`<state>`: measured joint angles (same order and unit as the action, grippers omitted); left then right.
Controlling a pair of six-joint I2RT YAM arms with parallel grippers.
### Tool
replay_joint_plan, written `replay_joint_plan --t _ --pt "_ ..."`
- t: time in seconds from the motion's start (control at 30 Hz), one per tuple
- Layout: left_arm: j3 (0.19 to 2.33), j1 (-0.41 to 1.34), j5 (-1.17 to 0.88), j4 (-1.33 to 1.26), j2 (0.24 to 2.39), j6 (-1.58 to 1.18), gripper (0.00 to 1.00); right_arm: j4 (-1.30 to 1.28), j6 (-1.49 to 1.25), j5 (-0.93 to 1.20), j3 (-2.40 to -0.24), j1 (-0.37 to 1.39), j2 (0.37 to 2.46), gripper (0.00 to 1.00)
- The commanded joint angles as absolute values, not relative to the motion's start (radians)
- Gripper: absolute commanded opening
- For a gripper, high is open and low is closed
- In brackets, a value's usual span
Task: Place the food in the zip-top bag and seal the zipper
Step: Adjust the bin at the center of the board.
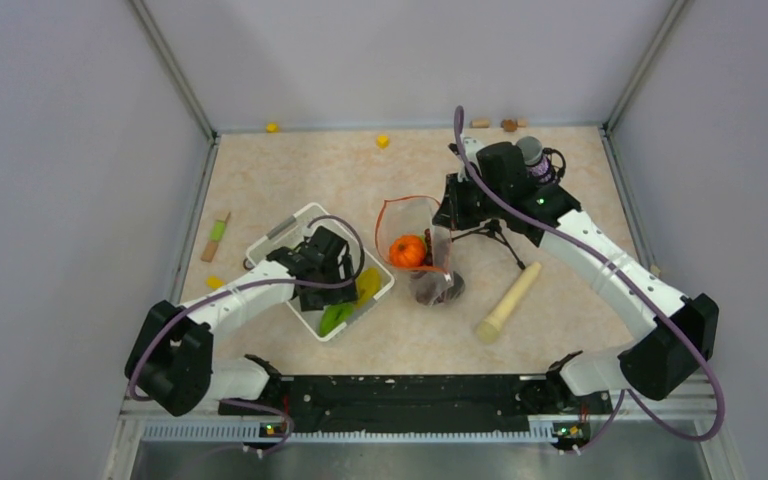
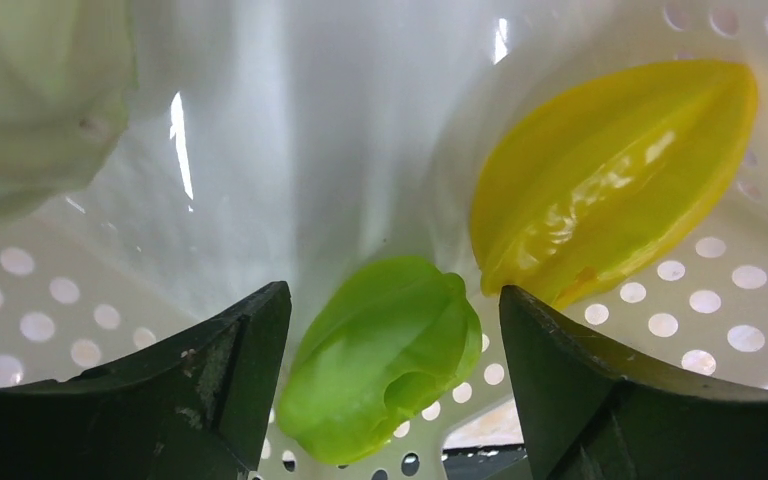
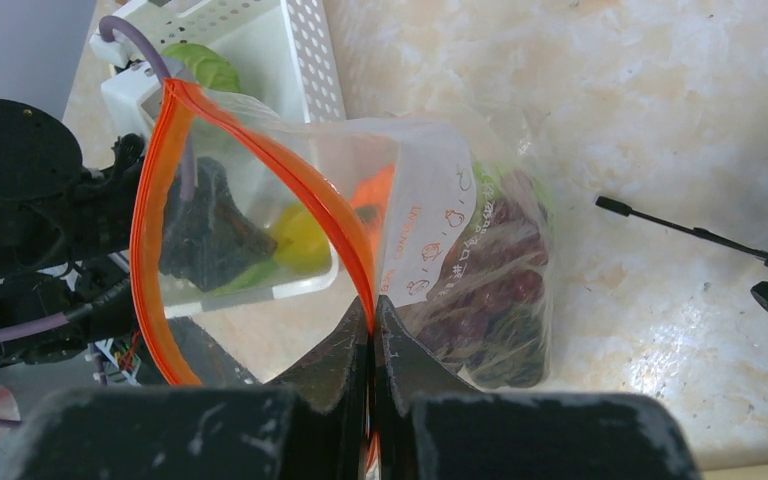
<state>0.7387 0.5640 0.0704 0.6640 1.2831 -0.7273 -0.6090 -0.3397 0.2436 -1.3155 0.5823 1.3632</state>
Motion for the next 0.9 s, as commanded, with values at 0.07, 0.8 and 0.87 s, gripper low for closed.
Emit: replay_joint_plan --t 0.07,0.8,0.87 --pt "0.817 0.559 0.191 0.584 1.313 -0.777 0.81 -0.569 -0.324 0.232 -1.319 0.585 1.356 0.0" --pt "0.745 0.552 -0.127 0.303 1.252 -0.509 0.82 -0.568 -0.326 0.209 -1.319 0.585 1.353 0.0" --pt "0.769 0.552 -0.105 0.324 1.304 -0.501 0.82 -0.569 -0.327 0.204 -1.318 0.585 1.347 0.0"
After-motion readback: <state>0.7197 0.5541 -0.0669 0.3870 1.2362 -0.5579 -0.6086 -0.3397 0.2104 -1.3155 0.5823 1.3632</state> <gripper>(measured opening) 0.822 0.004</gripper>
